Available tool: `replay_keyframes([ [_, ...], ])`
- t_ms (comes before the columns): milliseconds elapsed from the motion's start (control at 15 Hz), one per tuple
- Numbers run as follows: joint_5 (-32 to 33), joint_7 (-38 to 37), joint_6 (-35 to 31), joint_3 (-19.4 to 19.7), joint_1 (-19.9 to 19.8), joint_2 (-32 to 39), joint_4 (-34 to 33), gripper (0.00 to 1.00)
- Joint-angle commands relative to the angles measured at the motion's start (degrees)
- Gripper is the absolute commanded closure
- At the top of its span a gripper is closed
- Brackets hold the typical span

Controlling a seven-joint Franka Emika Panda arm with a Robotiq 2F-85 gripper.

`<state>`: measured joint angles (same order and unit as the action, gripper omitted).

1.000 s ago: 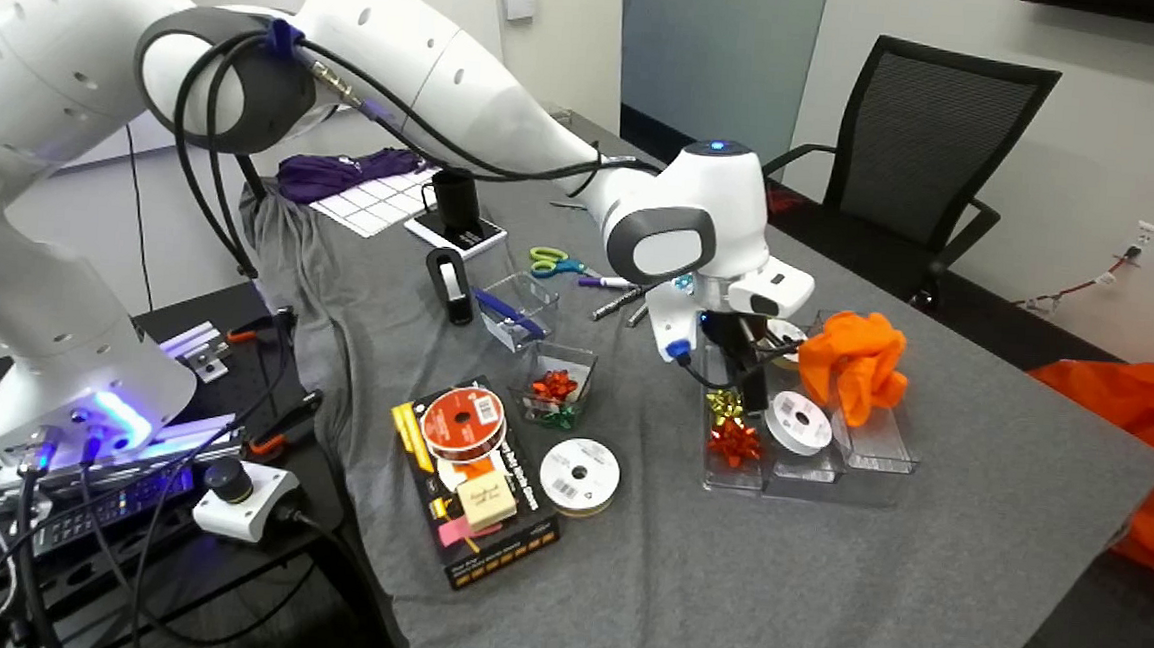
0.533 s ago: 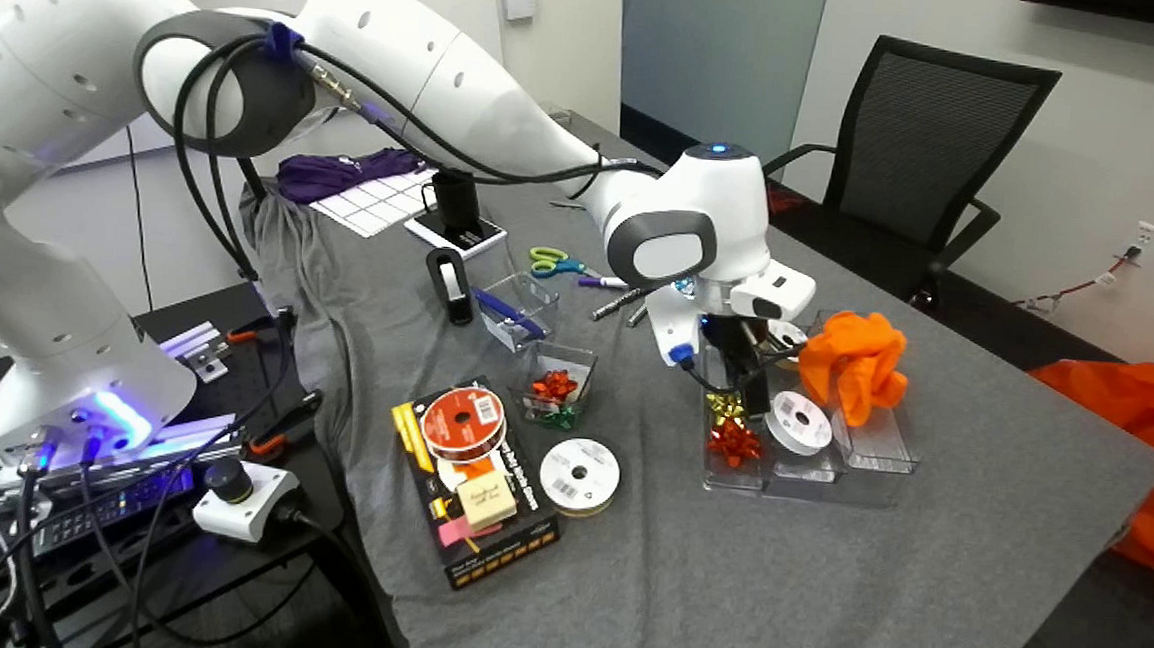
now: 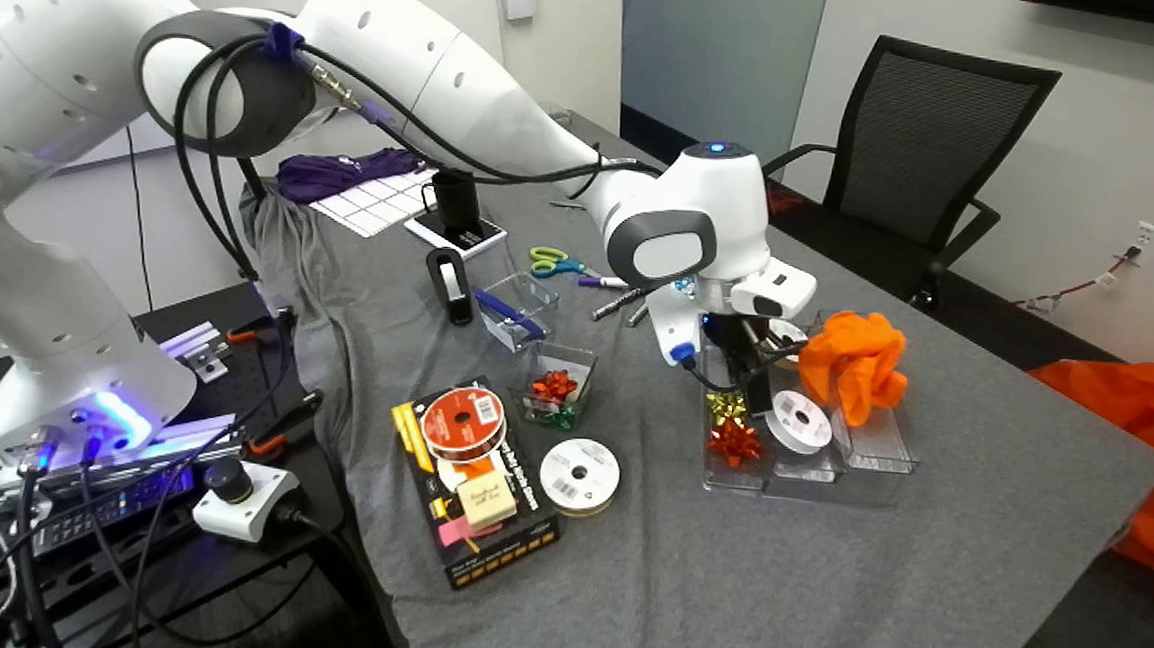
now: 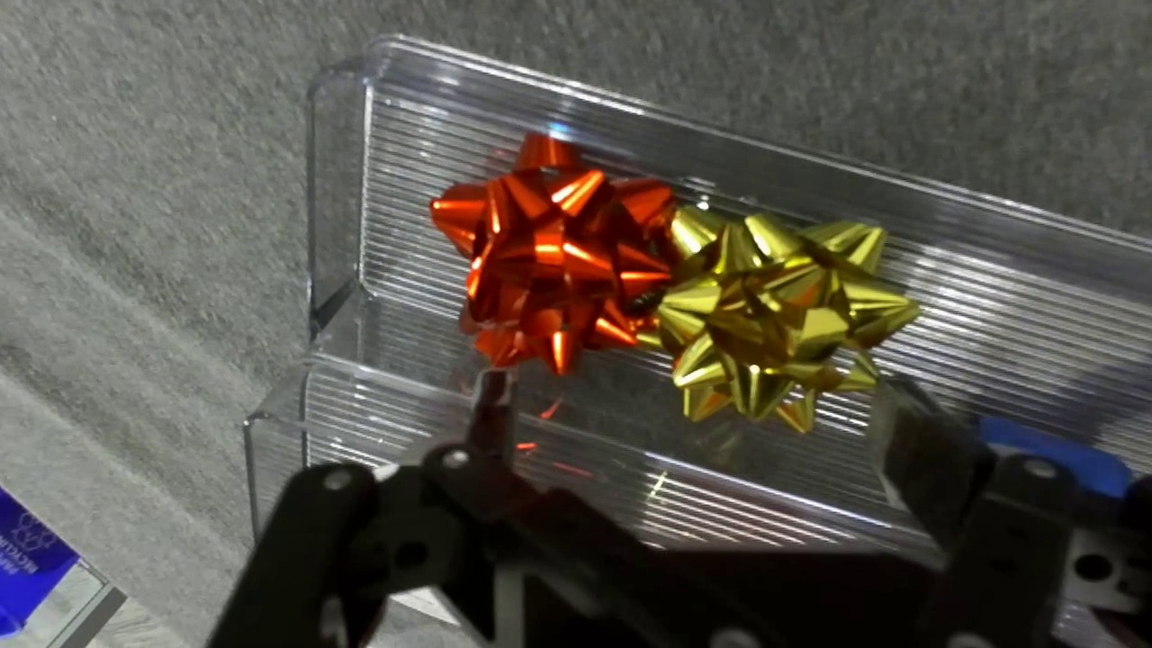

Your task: Put the gold ribbon in the container at the front.

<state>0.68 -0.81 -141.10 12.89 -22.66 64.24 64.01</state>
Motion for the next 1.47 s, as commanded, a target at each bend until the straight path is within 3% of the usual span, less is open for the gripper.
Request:
replay_keyframes([
  [0, -0.45, -0.08, 3.03, -0.36, -0.19, -0.38, 0.22, 0.00],
  [400, -3.18, -1.56, 10.80, -1.73, -0.78, -0.20, -0.79, 0.00],
  [533, -4.87, -2.35, 12.05, -2.33, -1.00, -0.10, -1.19, 0.27],
  [1133, -10.65, -2.15, 15.42, -3.52, -1.93, 0.19, -3.43, 0.91],
  [1400, -11.12, -1.29, 18.44, -3.39, -2.51, -0.14, -5.11, 0.95],
])
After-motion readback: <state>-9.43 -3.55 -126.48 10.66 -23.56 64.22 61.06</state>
